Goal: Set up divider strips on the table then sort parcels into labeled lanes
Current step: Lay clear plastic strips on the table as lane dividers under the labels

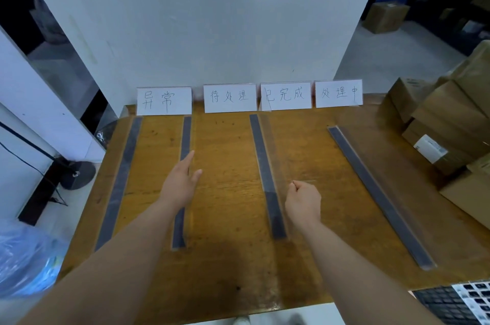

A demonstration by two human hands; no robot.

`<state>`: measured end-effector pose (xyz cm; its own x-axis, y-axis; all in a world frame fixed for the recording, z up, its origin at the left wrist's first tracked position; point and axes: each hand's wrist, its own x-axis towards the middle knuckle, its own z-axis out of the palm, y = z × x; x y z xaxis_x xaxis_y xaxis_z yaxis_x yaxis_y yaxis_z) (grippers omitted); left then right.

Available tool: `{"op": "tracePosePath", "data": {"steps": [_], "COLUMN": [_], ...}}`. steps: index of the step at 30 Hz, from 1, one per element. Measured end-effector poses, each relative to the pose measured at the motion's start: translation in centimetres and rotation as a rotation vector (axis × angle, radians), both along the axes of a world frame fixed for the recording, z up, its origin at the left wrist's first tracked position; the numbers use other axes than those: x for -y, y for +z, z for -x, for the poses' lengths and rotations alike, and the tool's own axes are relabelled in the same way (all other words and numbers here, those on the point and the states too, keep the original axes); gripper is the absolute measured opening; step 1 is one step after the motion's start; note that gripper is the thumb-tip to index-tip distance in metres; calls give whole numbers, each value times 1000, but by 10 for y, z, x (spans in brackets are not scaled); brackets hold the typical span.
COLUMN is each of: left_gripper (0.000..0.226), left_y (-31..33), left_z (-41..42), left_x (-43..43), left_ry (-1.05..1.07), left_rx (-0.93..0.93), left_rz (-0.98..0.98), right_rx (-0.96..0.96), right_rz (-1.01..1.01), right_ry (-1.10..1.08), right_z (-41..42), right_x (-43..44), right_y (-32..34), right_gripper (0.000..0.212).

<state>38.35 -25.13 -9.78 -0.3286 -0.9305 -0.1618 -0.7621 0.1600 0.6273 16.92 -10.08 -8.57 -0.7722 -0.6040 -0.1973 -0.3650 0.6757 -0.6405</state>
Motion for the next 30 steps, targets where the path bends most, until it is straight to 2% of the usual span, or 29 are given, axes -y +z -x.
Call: {"op": "tracePosePath", "data": {"steps": [30], "left_gripper": [63], "left_y": [7], "left_z": [1], "left_x": [-4], "left_ry": [48], "left_rx": [-54], "left_rz": [-13], "right_rx": [35], "right_rz": [3], "right_ry": [42], "right_z": [7], "right_x": [2], "right_y": [-1], "right_gripper": [26]}}
